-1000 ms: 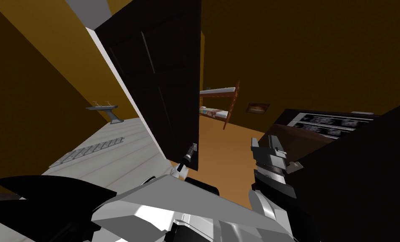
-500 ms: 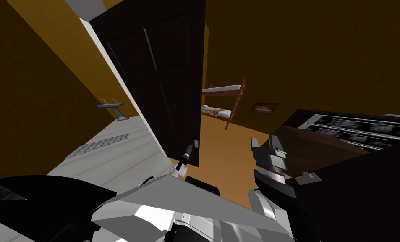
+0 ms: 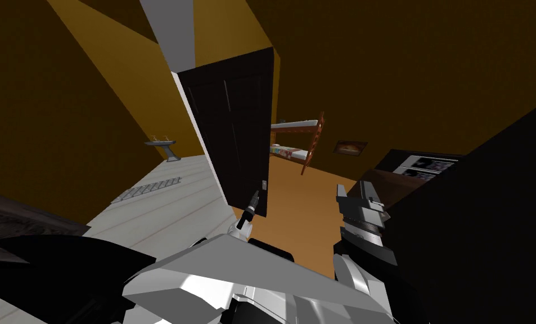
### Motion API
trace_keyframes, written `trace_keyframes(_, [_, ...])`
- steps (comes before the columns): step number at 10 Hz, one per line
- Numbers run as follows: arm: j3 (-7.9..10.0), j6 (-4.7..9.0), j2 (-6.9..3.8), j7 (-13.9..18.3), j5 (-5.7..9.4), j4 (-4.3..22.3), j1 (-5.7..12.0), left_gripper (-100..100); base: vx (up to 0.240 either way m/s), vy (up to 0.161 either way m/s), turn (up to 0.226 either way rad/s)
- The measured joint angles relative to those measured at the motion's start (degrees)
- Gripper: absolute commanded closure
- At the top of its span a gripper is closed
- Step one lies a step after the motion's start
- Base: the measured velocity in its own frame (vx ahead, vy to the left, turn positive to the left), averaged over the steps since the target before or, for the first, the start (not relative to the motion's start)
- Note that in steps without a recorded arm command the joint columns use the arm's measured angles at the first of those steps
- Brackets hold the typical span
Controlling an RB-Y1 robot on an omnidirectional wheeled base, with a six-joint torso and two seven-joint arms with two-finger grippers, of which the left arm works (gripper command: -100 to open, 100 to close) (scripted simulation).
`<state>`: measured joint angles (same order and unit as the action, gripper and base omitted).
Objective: Push the door open
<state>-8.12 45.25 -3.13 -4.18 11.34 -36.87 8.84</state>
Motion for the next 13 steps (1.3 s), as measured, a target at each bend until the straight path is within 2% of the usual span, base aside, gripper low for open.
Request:
trace_keyframes(5, [0.28,0.95,-0.70,-0.29,0.29,-0.14,-0.62,-100,0.223,-0.009,-0.028])
trace_keyframes(8, [0.53,2.05,-0.46,-0.47,0.55,0.46,-0.73,-100,0.199,-0.028,-0.020])
trace_keyframes(9, [0.52,2.18,-0.42,-0.49,0.55,0.44,-0.74,100,-0.025,-0.003,0.005])
trace_keyframes(13, [0.49,1.93,-0.44,-0.52,0.52,0.52,-0.75,100,-0.025,0.002,-0.005])
